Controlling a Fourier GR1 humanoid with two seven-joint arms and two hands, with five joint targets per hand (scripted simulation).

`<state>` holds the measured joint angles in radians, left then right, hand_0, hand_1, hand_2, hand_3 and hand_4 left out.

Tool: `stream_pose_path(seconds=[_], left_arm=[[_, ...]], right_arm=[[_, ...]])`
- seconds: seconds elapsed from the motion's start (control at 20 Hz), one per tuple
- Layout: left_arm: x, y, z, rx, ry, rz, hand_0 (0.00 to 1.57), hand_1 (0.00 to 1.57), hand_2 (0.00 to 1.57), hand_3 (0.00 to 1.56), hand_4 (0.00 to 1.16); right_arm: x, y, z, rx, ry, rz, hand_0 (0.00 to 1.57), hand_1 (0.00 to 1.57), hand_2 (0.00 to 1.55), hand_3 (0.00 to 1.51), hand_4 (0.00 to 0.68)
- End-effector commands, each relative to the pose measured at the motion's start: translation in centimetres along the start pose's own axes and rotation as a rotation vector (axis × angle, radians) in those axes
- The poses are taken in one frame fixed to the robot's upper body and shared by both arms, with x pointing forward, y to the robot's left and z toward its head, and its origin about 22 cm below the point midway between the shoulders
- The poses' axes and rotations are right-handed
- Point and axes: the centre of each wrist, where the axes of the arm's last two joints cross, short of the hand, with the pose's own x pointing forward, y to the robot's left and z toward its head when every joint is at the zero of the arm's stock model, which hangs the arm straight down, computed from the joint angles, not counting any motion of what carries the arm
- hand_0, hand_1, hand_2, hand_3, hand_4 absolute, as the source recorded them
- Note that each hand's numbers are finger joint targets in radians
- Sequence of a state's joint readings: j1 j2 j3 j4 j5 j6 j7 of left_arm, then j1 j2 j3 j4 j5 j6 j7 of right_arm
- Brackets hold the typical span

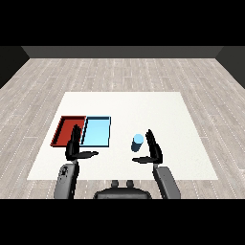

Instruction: Pick the blue can and put it in the blue box

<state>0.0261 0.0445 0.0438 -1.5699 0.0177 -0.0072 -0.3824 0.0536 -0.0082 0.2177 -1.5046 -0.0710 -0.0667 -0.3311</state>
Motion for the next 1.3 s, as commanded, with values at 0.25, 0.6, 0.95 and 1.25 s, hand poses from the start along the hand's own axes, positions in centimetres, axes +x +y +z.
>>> stream_pose_path(seconds=[0.25,0.6,0.95,1.25], left_arm=[[-1.0,0.0,0.0,-0.020,0.027,0.025,0.00,0.00,0.00,0.00,0.00],[-0.5,0.2,0.6,0.004,-0.012,-0.021,0.00,0.00,0.00,0.00,0.00],[-0.2,2.1,0.9,0.006,-0.005,-0.016,0.00,0.00,0.00,0.00,0.00],[0.5,2.1,0.4,0.007,-0.011,-0.028,0.00,0.00,0.00,0.00,0.00]], right_arm=[[-1.0,-0.3,-2.6,-0.055,0.082,-0.024,0.00,0.00,0.00,0.00,0.000],[-3.3,-0.9,-4.0,-0.067,0.124,-0.016,0.00,0.00,0.00,0.00,0.000],[-4.6,-0.3,-4.9,-0.089,0.145,-0.071,0.00,0.00,0.00,0.00,0.000],[-5.7,-0.7,-3.7,-0.105,0.149,-0.082,0.00,0.00,0.00,0.00,0.000]])
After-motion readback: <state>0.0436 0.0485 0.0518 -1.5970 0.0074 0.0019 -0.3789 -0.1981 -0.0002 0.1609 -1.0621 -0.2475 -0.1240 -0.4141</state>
